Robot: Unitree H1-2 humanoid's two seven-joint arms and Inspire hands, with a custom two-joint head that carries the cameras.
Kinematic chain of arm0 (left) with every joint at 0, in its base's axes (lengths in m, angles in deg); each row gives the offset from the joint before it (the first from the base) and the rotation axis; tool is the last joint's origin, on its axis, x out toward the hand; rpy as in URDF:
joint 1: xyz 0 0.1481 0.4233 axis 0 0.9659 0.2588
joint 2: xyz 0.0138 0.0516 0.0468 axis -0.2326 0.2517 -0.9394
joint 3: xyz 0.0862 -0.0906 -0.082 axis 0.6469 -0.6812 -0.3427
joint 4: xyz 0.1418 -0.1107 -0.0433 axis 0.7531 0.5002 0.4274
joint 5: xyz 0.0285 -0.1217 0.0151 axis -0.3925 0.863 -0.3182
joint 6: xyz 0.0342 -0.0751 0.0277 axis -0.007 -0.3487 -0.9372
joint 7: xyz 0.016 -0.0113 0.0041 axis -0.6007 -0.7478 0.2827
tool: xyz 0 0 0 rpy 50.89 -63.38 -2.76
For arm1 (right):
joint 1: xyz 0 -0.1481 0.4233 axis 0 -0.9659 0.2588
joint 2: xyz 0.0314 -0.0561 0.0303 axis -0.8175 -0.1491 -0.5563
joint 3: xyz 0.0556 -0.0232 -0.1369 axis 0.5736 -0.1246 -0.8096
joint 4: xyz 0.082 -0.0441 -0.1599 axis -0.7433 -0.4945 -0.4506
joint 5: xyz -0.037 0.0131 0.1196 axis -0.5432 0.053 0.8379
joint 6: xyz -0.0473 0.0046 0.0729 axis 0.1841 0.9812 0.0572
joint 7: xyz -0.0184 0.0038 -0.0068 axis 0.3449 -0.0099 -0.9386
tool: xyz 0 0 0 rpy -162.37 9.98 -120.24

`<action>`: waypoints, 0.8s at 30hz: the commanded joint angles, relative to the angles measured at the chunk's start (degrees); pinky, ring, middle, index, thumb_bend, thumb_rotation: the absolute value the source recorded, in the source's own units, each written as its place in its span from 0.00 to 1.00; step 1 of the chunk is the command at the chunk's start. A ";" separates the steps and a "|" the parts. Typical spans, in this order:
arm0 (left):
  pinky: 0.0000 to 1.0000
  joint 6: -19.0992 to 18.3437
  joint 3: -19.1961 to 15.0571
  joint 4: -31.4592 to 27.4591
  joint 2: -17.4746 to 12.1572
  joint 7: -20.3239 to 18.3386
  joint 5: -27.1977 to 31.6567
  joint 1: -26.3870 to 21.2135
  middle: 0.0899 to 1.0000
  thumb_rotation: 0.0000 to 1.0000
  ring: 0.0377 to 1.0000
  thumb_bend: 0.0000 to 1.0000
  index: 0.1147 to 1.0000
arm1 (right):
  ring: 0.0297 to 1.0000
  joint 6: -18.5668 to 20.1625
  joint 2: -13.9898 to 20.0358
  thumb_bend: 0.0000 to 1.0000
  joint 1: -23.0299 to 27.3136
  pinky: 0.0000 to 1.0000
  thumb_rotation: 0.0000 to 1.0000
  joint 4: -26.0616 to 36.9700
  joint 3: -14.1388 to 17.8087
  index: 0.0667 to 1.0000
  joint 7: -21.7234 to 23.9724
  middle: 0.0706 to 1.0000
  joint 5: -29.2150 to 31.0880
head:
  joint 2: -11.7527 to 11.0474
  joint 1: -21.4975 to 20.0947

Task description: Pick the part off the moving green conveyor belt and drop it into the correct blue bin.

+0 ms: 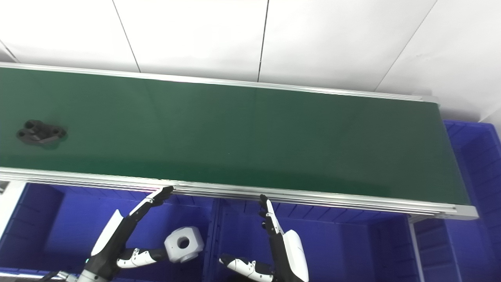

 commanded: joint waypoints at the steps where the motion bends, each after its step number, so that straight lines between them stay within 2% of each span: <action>1: 0.84 1.51 -0.30 -1.06 -0.31 0.28 -0.31 0.55 0.88 0.84 0.87 0.72 0.88 | 0.90 -1.45 -3.93 0.91 0.52 0.82 0.53 0.60 -3.05 1.00 0.55 0.95 -1.03 | -0.06 0.05; 11: 0.84 1.53 0.27 -0.77 -0.39 0.86 0.22 0.29 0.88 0.82 0.87 0.71 0.88 | 0.90 -1.93 -3.94 0.90 0.57 0.82 0.51 0.17 -3.01 1.00 0.06 0.95 -1.32 | -0.53 0.11; 12: 0.84 1.53 0.56 -0.54 -0.33 1.12 0.15 0.19 0.88 0.82 0.87 0.71 0.88 | 0.90 -2.11 -3.81 0.90 0.58 0.82 0.51 0.00 -2.93 1.00 0.02 0.95 -1.23 | -1.58 2.43; 15: 0.85 1.53 1.04 -0.23 -0.32 1.58 0.02 0.03 0.88 0.82 0.87 0.71 0.88 | 0.89 -2.30 -3.62 0.90 0.59 0.82 0.52 -0.20 -2.84 1.00 -0.02 0.95 -1.10 | -1.58 2.43; 16: 0.84 1.53 1.43 -0.03 -0.05 1.89 -0.47 0.14 0.88 0.82 0.87 0.71 0.88 | 0.90 -2.53 -3.11 0.90 0.51 0.82 0.52 -0.37 -2.63 1.00 0.42 0.95 -0.31 | -4.97 9.23; 17: 0.84 1.53 1.74 0.07 0.12 2.08 -0.84 0.27 0.87 0.82 0.86 0.71 0.88 | 0.91 -2.86 -2.66 0.89 0.44 0.83 0.51 -0.54 -2.47 1.00 0.67 0.96 0.27 | -4.97 9.23; 18: 0.84 1.52 2.07 0.34 0.38 2.32 -1.26 0.34 0.87 0.82 0.86 0.71 0.88 | 0.91 -3.43 -2.17 0.89 0.42 0.83 0.51 -0.89 -2.23 1.00 0.76 0.96 0.87 | -6.08 12.12; 21: 0.82 1.52 2.58 0.71 0.54 2.86 -1.71 0.30 0.86 0.81 0.86 0.72 0.87 | 0.92 -4.16 -1.69 0.89 0.46 0.84 0.50 -1.35 -2.00 1.00 0.68 0.96 1.46 | -6.08 12.12; 22: 0.82 1.52 2.82 1.16 0.72 3.14 -2.09 0.16 0.86 0.81 0.85 0.72 0.87 | 0.92 -5.24 -1.22 0.89 0.52 0.84 0.50 -2.11 -1.85 1.00 0.24 0.96 1.43 | -8.31 15.72; 24: 0.79 1.52 3.03 1.97 1.23 3.38 -2.65 -0.07 0.83 0.76 0.83 0.76 0.83 | 0.92 -7.09 -0.53 0.88 0.67 0.86 0.53 -3.53 -1.47 1.00 -0.46 0.98 1.38 | -9.07 16.42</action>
